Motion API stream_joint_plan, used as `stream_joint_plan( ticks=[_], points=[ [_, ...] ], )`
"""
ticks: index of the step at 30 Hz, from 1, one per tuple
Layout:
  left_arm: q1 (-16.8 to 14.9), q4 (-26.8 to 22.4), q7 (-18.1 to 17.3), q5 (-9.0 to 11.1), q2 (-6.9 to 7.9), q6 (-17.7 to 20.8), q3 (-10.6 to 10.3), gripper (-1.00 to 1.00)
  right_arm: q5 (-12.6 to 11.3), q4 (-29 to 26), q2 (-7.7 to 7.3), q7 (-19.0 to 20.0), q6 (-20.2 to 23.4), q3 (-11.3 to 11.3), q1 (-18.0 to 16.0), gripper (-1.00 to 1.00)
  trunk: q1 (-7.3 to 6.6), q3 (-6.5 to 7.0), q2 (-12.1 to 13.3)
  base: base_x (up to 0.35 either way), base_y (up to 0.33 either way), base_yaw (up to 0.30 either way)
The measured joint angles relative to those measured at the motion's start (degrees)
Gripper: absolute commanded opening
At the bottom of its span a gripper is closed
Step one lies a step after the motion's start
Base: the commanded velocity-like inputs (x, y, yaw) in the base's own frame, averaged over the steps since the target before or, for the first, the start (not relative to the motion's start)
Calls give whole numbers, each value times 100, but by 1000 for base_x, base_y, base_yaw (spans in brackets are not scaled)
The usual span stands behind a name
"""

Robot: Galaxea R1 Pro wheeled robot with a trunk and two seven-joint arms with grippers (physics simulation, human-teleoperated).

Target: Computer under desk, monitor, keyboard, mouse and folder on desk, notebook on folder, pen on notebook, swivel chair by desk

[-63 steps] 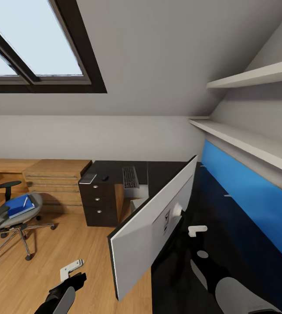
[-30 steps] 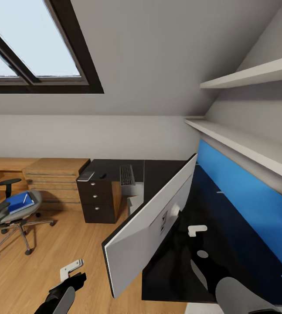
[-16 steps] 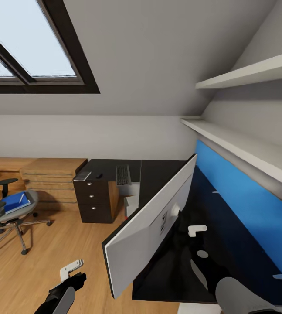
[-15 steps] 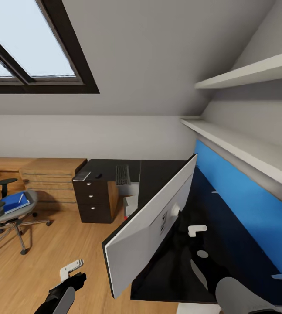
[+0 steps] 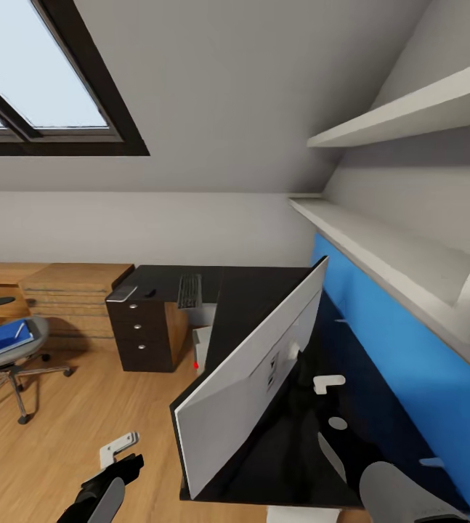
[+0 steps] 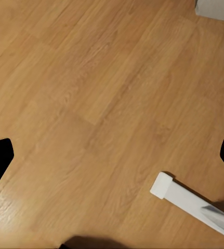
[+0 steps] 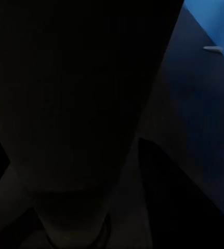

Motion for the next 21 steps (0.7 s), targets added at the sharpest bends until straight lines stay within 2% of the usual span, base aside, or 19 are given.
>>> stream_joint_plan(
  ticks=[3, 7, 21],
  points=[
    [0, 6, -4, 6, 27, 5, 8, 100, 4, 3, 0, 1, -2, -8, 0, -100, 0, 0, 0, 25, -117, 0],
    [0, 3, -18, 16, 138, 5, 10, 100, -13, -1, -7, -1, -4, -10, 1, -100, 1, 0, 1, 5, -23, 0],
    [1, 1, -20, 26, 154, 6, 6, 100, -12, 4, -3, -6, -12, -15, 2, -100, 1, 0, 1, 0, -2, 0]
  ],
)
